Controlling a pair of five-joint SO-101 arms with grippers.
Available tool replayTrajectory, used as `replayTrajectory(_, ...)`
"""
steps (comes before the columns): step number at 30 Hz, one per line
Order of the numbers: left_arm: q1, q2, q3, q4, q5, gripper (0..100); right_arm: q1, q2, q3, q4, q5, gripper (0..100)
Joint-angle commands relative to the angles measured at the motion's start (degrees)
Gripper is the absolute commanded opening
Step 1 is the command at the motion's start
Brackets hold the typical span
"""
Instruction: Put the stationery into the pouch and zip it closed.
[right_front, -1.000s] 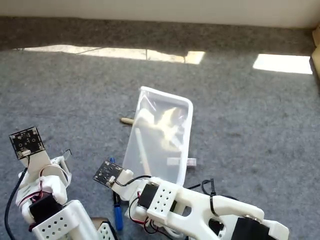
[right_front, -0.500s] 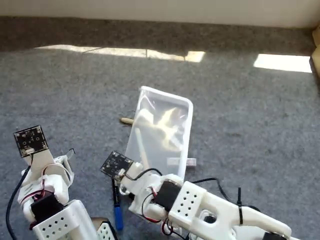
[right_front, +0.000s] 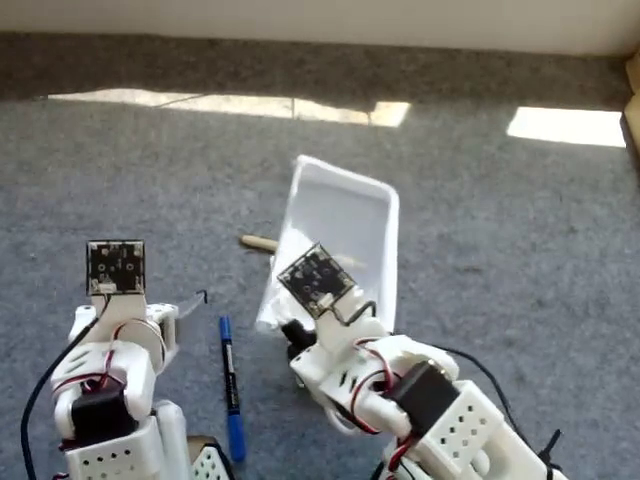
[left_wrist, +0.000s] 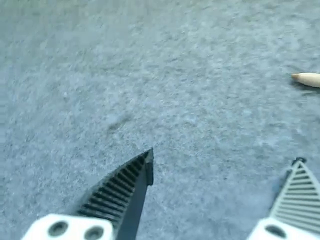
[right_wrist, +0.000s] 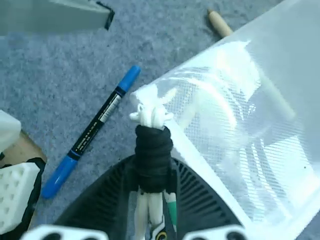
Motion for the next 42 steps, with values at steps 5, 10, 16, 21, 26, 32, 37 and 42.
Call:
replayTrajectory(5, 17.5, 0.1, -12.3, 8.3, -1.0, 38, 5.0, -7.7, -0.6, -0.1, 0.4, 0.5)
replayTrajectory(10, 23.8, 0.1, -15.2, 8.4, -0.8, 38, 5.1, -9.1, -0.6, -0.2, 0.6, 0.5)
replayTrajectory(16, 29.4, 0.1, -13.7, 7.9, -0.7, 38, 5.1, -9.4, -0.6, -0.3, 0.6, 0.5)
replayTrajectory(21, 29.8, 0.2, -6.4, 0.2, -0.6, 38, 5.1, -9.5, -0.6, 0.0, 0.6, 0.5)
replayTrajectory(26, 29.5, -0.3, 0.4, -7.5, 0.3, 36, 5.0, -9.5, -0.6, 0.2, 0.7, 0.5)
replayTrajectory(32, 26.7, -0.4, -1.5, -8.8, 1.0, 33, 4.9, -9.5, -0.6, 2.0, 0.7, 0.5)
replayTrajectory(37, 26.8, -0.4, -2.7, -9.0, 1.1, 33, 4.8, -9.5, -0.6, 2.2, 0.8, 0.5)
replayTrajectory(42, 26.9, -0.4, -2.7, -9.1, 1.1, 33, 4.7, -9.5, -0.4, 2.2, 2.7, 0.5)
